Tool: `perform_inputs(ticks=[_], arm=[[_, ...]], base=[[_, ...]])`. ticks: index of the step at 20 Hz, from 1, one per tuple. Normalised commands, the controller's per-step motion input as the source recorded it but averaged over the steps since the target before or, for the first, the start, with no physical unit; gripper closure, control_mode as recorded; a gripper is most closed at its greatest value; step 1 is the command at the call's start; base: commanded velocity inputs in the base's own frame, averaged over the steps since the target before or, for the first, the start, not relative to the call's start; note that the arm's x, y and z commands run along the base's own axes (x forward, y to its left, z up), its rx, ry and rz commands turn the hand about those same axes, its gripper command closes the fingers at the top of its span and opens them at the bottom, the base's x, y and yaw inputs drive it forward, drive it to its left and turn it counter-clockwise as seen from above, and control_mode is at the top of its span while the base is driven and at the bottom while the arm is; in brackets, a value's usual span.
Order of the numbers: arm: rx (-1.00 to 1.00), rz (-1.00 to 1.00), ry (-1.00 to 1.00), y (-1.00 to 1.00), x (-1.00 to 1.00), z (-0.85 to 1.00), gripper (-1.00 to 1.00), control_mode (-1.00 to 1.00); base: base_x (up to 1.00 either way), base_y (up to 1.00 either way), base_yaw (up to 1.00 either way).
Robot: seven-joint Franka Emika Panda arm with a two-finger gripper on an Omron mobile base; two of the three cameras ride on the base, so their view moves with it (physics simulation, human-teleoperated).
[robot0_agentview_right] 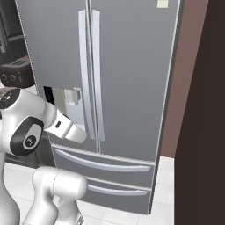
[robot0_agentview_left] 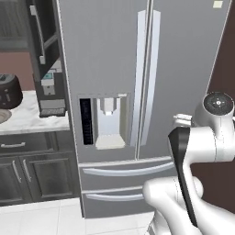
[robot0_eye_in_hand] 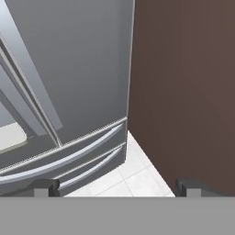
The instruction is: Move the hot dog bun to the plate on the dining table and place the condiment next to that plate. Then navigate to the fridge and take the sausage and place it on the plate as well.
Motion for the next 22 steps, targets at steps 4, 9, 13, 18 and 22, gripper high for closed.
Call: perform_inputs(ticks=[4, 9, 13, 18, 22], arm=[[0.00, 0.00, 0.00, 0.00, 0.00, 0.00, -1.00, 1.00], [0.00, 0.00, 0.00, 0.00, 0.00, 0.00, -1.00, 1.00], [0.00, 0.00, 0.00, 0.00, 0.00, 0.00, -1.00, 1.00], [0.00, 0.00, 0.00, 0.00, 0.00, 0.00, -1.00, 1.00], [0.00, 0.00, 0.00, 0.00, 0.00, 0.00, -1.00, 1.00]], base=[[-0.10, 0.11, 0.00], [-0.17, 0.07, 0.00], [-0.31, 0.12, 0.00], [-0.27, 0.12, 0.00], [-0.24, 0.12, 0.00]])
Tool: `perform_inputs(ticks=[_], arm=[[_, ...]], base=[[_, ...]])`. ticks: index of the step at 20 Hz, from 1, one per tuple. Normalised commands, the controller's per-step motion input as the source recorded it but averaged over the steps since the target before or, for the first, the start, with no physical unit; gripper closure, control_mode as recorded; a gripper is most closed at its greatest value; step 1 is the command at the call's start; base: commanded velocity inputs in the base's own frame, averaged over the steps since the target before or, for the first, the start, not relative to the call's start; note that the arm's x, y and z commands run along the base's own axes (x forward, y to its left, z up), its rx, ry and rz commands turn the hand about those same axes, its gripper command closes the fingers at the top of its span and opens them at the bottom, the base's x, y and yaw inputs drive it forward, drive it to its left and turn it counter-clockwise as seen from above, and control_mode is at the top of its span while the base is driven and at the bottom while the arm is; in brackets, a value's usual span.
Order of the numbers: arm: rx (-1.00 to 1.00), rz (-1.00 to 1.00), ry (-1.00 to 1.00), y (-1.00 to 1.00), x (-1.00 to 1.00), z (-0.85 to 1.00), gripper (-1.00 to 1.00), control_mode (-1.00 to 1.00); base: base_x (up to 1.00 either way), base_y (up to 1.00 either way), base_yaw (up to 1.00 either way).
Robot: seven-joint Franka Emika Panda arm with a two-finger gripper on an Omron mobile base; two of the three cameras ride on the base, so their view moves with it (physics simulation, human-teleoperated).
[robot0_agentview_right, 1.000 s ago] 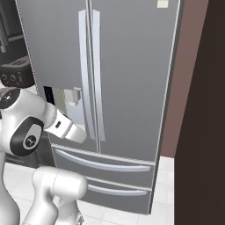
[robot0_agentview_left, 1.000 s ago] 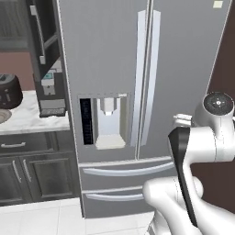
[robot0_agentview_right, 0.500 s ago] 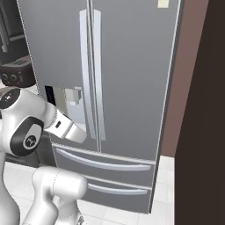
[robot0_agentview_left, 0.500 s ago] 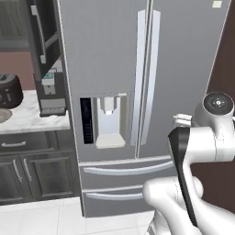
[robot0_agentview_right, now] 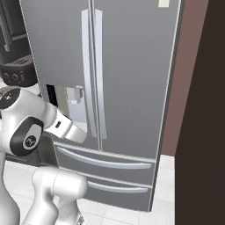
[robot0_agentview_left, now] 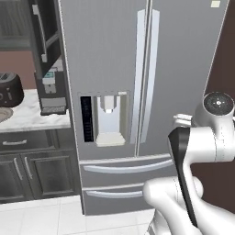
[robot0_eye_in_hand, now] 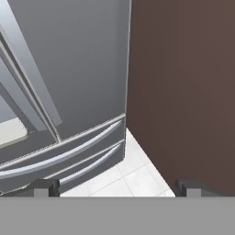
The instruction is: Move the hot dog bun to the plate on the dining table and place the condiment next to that plate. Then navigate to the fridge and take the sausage and place it on the plate as well.
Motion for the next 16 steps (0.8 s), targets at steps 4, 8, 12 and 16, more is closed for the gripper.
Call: perform_inputs(ticks=[4, 8, 12, 16], arm=[[0.00, 0.00, 0.00, 0.00, 0.00, 0.00, -1.00, 1.00], [0.00, 0.00, 0.00, 0.00, 0.00, 0.00, -1.00, 1.00], [0.00, 0.02, -0.08, 0.00, 0.55, 0.14, -1.00, -1.00], [0.00, 0.11, -0.12, 0.00, 0.85, 0.36, -1.00, -1.00]], base=[[-0.02, 0.03, 0.00], [0.04, 0.00, 0.00], [0.00, 0.00, 0.00], [0.00, 0.00, 0.00]])
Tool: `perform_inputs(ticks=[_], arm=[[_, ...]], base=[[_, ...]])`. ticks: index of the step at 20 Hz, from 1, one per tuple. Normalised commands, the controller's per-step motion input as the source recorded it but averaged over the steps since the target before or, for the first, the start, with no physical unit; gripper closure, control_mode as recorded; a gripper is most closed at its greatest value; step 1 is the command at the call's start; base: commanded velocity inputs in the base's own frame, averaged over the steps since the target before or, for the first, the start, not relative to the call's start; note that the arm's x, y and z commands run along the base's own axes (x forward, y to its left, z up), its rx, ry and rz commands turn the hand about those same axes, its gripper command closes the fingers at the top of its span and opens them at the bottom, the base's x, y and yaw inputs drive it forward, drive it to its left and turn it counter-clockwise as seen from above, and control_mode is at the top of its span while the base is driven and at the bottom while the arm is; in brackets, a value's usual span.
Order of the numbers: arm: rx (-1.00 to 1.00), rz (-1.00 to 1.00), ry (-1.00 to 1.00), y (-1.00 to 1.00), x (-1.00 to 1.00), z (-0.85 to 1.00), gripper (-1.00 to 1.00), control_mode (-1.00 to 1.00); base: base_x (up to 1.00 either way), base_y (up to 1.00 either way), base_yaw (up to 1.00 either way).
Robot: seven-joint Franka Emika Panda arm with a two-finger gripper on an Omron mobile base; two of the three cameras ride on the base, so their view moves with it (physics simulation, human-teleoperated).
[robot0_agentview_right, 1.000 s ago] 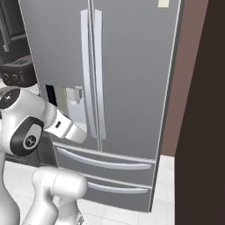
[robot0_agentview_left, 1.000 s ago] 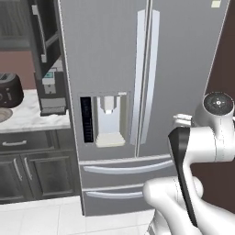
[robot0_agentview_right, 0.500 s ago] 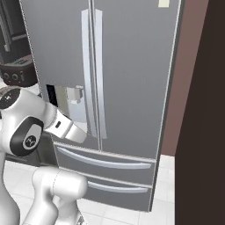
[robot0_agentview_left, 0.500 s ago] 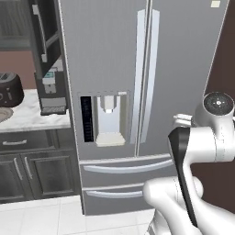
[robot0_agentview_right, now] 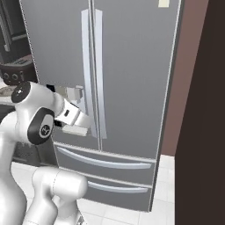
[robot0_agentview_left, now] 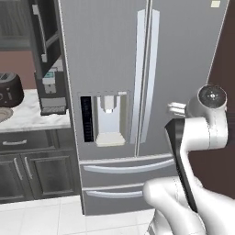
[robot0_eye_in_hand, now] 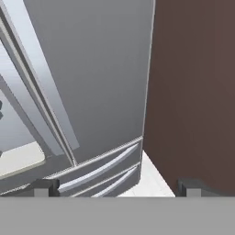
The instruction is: Move the hot dog bun to the plate on the dining table and place the condiment next to that plate. Then navigate to the fridge and take the sausage and place it on the plate as well.
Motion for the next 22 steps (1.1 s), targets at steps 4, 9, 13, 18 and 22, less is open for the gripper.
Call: perform_inputs(ticks=[4, 9, 13, 18, 22], arm=[[0.00, 0.19, -0.09, 0.00, 0.84, 0.36, -1.00, -1.00], [0.00, 0.17, -0.06, 0.10, 0.56, 0.30, -1.00, -1.00], [0.00, 0.12, -0.01, 0.30, 0.29, 0.29, -1.00, -1.00], [-0.01, 0.05, -0.01, 0.34, 0.01, 0.24, -1.00, -1.00], [0.00, 0.03, 0.00, 0.09, 0.15, 0.17, -1.00, -1.00]], base=[[0.00, 0.00, 0.00], [0.00, 0.00, 0.00], [0.00, 0.00, 0.00], [0.00, 0.00, 0.00], [0.00, 0.00, 0.00]])
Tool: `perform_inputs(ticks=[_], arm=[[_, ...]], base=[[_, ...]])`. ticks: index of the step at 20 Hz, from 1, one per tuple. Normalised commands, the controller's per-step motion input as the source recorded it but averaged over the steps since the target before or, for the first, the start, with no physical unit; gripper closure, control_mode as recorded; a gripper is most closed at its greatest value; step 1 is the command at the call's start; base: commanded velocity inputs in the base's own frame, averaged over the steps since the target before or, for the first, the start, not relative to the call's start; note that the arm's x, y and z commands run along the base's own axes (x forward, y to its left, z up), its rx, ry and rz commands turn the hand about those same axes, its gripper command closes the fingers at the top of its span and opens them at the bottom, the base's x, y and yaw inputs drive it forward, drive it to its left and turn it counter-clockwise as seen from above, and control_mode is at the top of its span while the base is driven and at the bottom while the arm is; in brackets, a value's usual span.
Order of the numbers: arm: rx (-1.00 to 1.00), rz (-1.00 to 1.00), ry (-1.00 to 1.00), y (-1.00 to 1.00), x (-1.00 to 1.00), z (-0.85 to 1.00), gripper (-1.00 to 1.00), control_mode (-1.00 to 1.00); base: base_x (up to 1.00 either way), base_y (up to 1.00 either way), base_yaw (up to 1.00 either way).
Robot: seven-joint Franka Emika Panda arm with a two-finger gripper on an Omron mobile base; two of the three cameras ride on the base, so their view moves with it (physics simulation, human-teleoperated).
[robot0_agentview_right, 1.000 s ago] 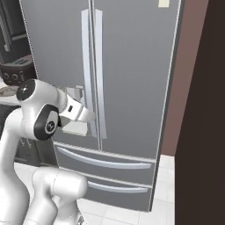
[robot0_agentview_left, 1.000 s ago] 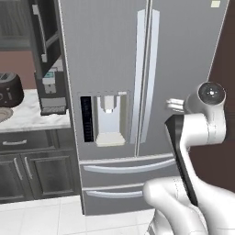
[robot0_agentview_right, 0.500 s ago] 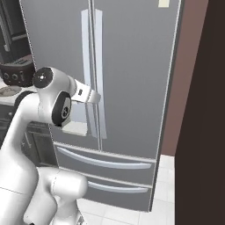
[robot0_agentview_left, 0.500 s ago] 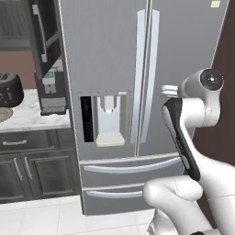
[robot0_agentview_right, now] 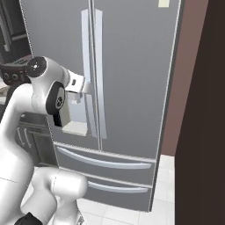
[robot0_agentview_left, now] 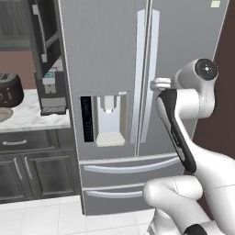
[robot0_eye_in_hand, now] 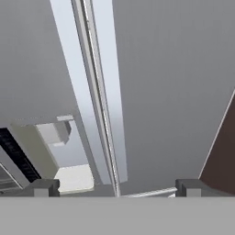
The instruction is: Move the hot dog bun to the plate on the dining table and place the condiment next to that plate. Then navigate to the fridge and take the sausage and place it on the plate as well.
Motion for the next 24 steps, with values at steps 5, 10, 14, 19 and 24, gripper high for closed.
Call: perform_inputs(ticks=[5, 10, 14, 19, 24], arm=[[0.00, 0.06, 0.00, -0.10, 0.21, 0.06, -1.00, -1.00], [0.00, 0.06, 0.00, -0.17, 0.18, 0.00, -1.00, -1.00], [0.00, 0.02, 0.00, -0.08, 0.08, 0.00, -1.00, -1.00], [0.00, 0.00, 0.00, 0.00, 0.22, 0.00, -1.00, -1.00], [0.00, 0.00, 0.01, 0.00, 0.34, 0.00, -1.00, -1.00]], base=[[0.00, 0.00, 0.00], [0.00, 0.00, 0.00], [0.00, 0.00, 0.00], [0.00, 0.00, 0.00], [0.00, 0.00, 0.00]])
